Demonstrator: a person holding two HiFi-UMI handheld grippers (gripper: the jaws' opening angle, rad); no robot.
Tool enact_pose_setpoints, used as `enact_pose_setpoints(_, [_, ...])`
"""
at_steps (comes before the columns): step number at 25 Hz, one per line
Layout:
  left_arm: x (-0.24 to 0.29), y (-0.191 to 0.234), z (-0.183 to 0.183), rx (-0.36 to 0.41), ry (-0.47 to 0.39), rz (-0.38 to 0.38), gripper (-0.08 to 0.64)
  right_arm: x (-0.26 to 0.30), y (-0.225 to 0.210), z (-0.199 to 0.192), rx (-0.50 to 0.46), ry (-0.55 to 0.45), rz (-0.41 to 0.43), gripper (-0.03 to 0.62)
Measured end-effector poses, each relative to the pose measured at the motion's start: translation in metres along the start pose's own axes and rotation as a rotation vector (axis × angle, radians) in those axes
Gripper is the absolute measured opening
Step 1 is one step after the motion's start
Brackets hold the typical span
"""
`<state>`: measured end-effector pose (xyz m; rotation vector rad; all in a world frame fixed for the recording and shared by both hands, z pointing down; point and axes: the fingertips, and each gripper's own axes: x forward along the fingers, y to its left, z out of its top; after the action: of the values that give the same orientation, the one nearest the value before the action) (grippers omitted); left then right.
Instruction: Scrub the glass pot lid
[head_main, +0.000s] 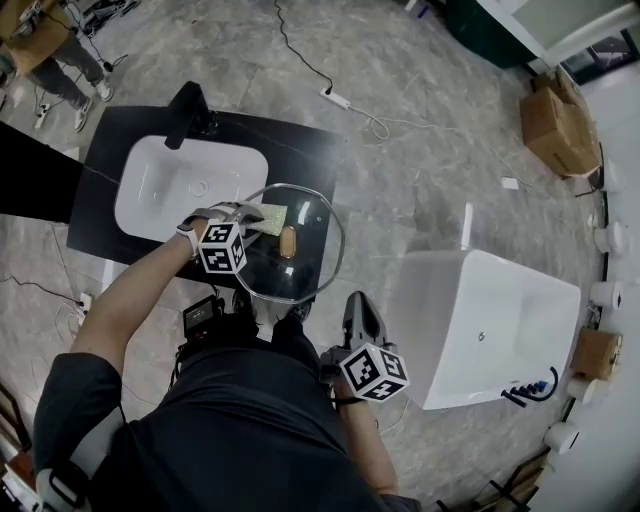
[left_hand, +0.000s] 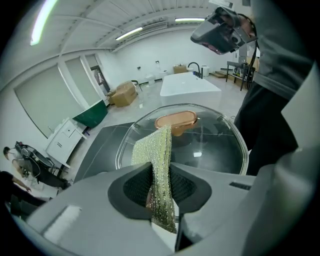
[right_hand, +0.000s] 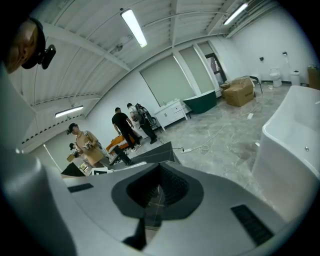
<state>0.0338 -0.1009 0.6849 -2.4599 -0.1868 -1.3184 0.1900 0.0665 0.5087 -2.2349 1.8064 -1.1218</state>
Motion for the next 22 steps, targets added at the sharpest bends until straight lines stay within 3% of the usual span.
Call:
enact_pose_setpoints(10, [-0.017,-0.060,0.000,-0.082,-0.002,0.022,0.072,0.030,0.024,-0.008,-0.070,0.096,0.143,0.006])
enact_pose_setpoints(17, [-0.022,-0.101,0.016,-0.224,0.013,0.053,0.072,0.040,0.036,-0.004,-0.110,0.145,0.239,0.006])
enact_pose_setpoints(22, [-0.016,-0.124,0.032,-0.340,0.036,0.130,0.072,0.045,0.035,-0.005,-0.136,0.181,0.288,0.006])
